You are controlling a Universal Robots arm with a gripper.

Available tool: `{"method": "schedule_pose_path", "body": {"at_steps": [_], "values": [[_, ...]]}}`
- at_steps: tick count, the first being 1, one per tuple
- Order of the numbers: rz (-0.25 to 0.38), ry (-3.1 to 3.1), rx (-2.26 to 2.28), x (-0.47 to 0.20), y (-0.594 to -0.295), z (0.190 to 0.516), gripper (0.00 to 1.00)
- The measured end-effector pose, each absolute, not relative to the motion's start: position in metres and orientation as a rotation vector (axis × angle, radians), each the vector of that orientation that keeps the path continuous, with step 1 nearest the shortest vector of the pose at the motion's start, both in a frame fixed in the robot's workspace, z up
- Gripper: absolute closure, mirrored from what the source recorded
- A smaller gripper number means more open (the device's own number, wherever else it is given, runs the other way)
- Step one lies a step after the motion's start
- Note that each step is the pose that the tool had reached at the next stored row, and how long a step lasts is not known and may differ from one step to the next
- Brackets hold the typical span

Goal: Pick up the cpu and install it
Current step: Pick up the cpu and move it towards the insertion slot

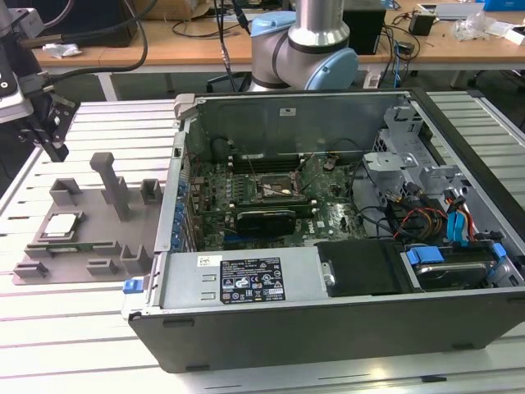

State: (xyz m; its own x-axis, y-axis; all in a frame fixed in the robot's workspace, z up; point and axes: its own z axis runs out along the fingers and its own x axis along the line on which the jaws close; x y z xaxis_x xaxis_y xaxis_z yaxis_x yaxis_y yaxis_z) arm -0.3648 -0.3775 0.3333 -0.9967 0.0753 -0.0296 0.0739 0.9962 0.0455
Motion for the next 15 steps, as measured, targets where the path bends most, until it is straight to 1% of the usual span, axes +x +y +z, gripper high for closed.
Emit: {"method": "schedule_pose_path", "body": {"at_steps": [15], "values": [[0.070, 3.107, 0.116, -0.3714, -0.3775, 0.3251, 0.89]]}}
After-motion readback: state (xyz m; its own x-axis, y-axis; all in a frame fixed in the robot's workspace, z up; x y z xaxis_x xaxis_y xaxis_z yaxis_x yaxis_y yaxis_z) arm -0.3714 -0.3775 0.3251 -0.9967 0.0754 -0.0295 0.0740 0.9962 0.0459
